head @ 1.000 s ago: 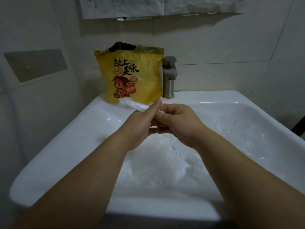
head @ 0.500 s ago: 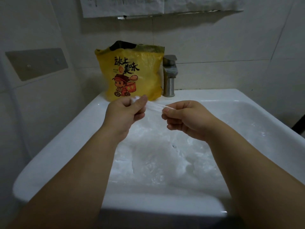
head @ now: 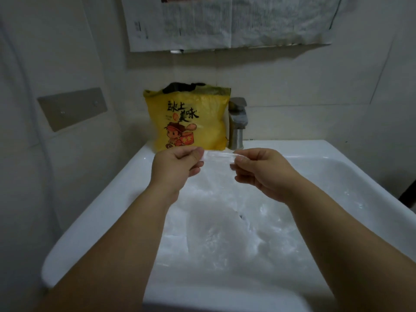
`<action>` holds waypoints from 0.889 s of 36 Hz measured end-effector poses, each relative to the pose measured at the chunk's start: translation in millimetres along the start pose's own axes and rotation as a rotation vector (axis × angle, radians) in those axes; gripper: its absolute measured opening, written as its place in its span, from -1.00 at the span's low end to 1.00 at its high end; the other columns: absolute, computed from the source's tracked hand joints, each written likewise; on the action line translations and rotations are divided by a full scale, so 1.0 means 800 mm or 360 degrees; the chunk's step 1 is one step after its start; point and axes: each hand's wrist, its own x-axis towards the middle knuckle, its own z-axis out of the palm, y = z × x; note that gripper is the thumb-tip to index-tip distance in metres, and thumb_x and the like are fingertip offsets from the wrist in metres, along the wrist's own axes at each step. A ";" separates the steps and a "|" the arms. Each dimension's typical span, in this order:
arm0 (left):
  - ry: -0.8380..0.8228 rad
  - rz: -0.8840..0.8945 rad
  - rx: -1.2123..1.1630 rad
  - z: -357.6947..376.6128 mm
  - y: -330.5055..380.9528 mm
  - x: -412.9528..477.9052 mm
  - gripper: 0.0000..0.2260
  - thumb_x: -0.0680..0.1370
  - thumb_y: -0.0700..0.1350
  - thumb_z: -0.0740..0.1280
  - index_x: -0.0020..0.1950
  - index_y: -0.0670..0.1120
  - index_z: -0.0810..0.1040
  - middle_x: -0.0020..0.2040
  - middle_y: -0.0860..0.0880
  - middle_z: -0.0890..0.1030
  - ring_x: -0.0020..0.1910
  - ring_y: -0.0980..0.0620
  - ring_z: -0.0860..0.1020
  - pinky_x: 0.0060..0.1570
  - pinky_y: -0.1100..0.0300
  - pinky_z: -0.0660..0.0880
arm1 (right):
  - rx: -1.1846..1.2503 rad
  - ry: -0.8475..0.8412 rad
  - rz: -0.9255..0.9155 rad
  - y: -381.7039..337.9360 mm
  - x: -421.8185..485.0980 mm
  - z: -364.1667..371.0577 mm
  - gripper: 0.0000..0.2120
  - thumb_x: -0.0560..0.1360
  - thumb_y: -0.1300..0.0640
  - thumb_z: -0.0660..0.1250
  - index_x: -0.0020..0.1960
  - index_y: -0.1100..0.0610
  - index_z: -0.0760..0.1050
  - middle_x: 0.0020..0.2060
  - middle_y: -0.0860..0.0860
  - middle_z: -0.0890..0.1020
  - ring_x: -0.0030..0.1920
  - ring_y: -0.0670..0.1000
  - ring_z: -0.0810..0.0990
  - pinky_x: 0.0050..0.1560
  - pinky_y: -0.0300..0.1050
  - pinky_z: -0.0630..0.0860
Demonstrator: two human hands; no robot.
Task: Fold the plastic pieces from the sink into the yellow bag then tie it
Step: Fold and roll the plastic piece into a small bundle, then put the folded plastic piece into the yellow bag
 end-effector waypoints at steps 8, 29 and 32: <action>0.0045 0.0228 0.0101 -0.011 0.075 0.052 -0.84 0.58 -0.24 0.32 -0.17 -0.07 0.58 -0.45 0.04 0.61 -0.44 0.16 0.57 -0.37 0.34 0.54 | -0.0053 0.0141 -0.0303 -0.086 0.051 0.015 -0.92 0.51 0.27 0.36 -0.01 0.27 0.57 -0.28 0.10 0.58 -0.28 0.01 0.53 -0.19 -0.13 0.55; 0.0036 0.0429 0.1157 -0.028 0.108 0.193 -0.67 0.57 -0.05 0.35 0.33 0.06 0.52 0.34 0.05 0.50 0.37 -0.06 0.40 0.36 -0.07 0.37 | -0.0795 0.0980 -0.0875 -0.153 0.210 0.029 -0.73 0.63 0.14 0.16 0.28 0.11 0.50 0.07 0.02 0.60 -0.10 -0.04 0.51 -0.12 -0.22 0.40; 0.0036 0.0462 0.1203 -0.027 0.100 0.204 -0.71 0.58 -0.08 0.33 0.31 0.04 0.54 0.30 0.03 0.53 0.34 -0.05 0.42 0.33 -0.01 0.40 | -0.0910 0.0977 -0.0899 -0.153 0.227 0.035 -0.74 0.63 0.15 0.14 0.26 0.10 0.50 0.09 0.06 0.60 0.02 0.06 0.55 -0.03 -0.08 0.48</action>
